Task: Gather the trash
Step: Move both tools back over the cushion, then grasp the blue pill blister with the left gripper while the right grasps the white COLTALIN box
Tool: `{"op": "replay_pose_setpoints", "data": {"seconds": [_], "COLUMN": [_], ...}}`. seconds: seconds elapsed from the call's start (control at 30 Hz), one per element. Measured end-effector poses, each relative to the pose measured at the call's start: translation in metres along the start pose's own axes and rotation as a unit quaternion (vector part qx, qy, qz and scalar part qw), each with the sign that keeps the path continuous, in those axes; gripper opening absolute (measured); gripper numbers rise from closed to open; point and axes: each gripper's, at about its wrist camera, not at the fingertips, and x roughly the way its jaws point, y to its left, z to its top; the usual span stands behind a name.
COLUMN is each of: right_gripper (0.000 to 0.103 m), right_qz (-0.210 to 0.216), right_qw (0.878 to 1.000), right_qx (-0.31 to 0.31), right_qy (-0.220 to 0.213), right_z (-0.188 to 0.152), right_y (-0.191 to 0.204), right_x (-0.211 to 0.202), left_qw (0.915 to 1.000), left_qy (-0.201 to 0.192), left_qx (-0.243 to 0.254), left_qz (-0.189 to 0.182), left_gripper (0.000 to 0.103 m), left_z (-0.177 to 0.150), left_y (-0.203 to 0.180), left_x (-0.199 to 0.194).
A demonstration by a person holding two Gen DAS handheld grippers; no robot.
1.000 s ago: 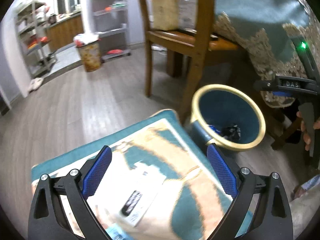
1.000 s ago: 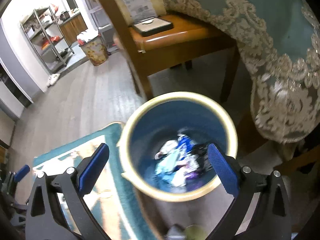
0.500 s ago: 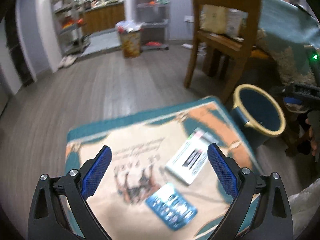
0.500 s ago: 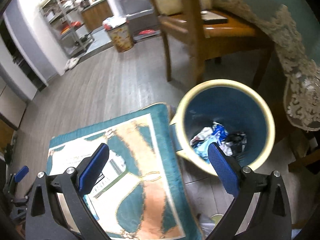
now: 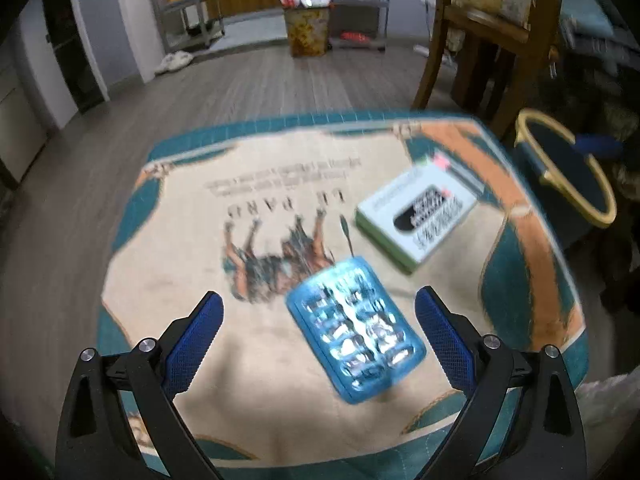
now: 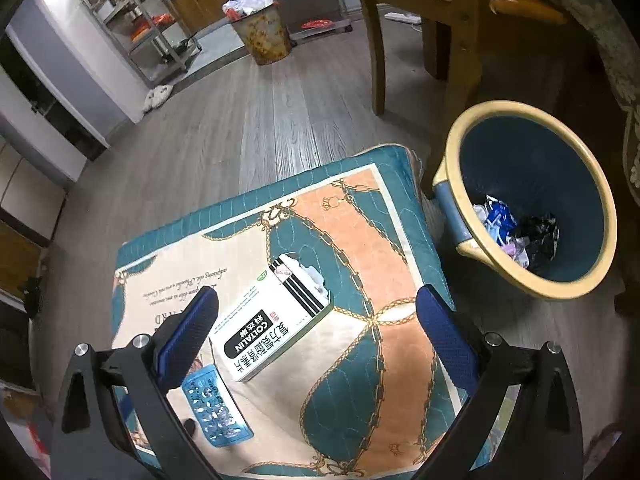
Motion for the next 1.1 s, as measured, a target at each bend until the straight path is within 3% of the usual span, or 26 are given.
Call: {"op": "replay_pose_setpoints", "data": {"seconds": [0.17, 0.43, 0.6, 0.8, 0.93, 1.1], "right_gripper": [0.097, 0.097, 0.097, 0.097, 0.097, 0.097], "right_qz": [-0.012, -0.021, -0.025, -0.016, -0.010, 0.009], "right_qw": [1.000, 0.999, 0.998, 0.997, 0.996, 0.996], "right_qx": [-0.022, -0.035, -0.050, -0.051, -0.045, -0.014], "right_qy": [-0.005, 0.012, 0.030, 0.062, 0.074, 0.093], "right_z": [0.004, 0.010, 0.010, 0.002, -0.001, -0.010], "right_y": [-0.002, -0.009, -0.002, 0.009, 0.015, 0.027], "right_x": [0.002, 0.019, 0.033, 0.056, 0.067, 0.082], "left_qw": [0.9990, 0.9949, 0.9966, 0.9964, 0.9970, 0.9989], "left_qy": [0.036, 0.096, 0.082, 0.079, 0.068, 0.044], "left_qx": [-0.015, -0.030, 0.003, 0.014, -0.012, 0.003], "left_qz": [-0.024, 0.003, -0.010, -0.027, -0.034, -0.017], "left_gripper": [0.096, 0.094, 0.076, 0.071, 0.071, 0.071], "left_z": [-0.005, -0.011, -0.008, 0.003, 0.017, 0.056], "left_y": [-0.011, -0.014, -0.021, -0.008, 0.019, 0.058], "left_x": [0.024, 0.057, 0.054, 0.052, 0.039, 0.010]}}
